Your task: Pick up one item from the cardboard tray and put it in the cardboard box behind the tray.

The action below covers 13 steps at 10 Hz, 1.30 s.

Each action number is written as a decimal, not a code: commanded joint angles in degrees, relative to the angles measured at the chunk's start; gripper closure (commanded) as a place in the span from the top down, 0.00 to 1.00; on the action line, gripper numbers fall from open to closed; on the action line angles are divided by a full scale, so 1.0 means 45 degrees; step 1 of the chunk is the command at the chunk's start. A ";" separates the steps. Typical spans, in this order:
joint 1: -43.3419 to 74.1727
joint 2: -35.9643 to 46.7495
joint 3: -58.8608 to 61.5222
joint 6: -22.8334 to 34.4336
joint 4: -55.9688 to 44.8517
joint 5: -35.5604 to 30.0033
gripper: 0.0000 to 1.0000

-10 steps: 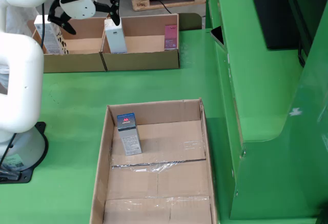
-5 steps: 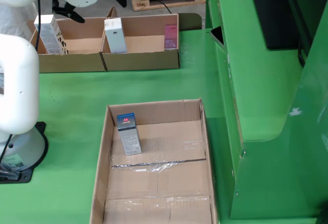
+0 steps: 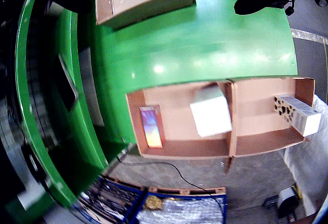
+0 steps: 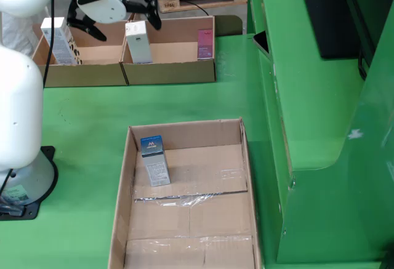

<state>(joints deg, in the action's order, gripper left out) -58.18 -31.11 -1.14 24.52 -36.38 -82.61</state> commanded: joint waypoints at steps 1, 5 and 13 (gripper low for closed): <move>0.3835 0.1198 0.0253 0.0016 -0.2116 -0.1141 1.00; 0.6362 0.2167 0.0253 -0.0167 -0.4035 -0.2383 1.00; 1.1372 0.2233 0.0253 0.0516 -0.4243 -0.4725 1.00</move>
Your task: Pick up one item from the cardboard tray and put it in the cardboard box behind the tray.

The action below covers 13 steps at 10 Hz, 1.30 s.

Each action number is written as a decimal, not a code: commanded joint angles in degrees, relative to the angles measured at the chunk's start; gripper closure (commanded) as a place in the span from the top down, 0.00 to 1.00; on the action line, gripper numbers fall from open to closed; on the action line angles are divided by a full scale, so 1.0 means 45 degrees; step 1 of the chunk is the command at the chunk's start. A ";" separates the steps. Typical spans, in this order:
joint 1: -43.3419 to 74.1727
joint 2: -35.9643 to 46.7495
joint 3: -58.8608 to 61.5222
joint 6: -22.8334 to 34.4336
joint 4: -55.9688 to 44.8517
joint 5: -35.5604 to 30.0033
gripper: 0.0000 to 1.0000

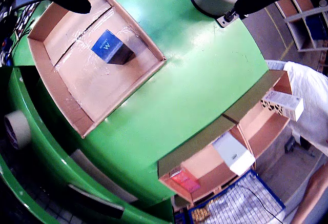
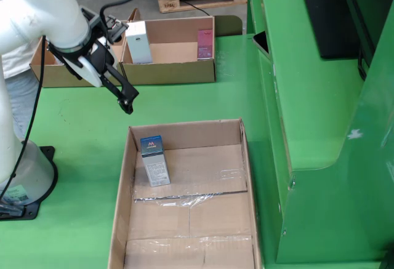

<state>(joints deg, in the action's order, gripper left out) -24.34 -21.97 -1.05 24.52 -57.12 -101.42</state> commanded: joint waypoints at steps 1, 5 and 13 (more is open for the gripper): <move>0.4491 0.0141 0.0233 0.0822 0.0616 -0.0609 1.00; 0.7135 -0.0319 0.0233 0.1358 0.1241 -0.1134 1.00; 0.8517 -0.0716 0.0233 0.1313 0.1700 -0.0543 1.00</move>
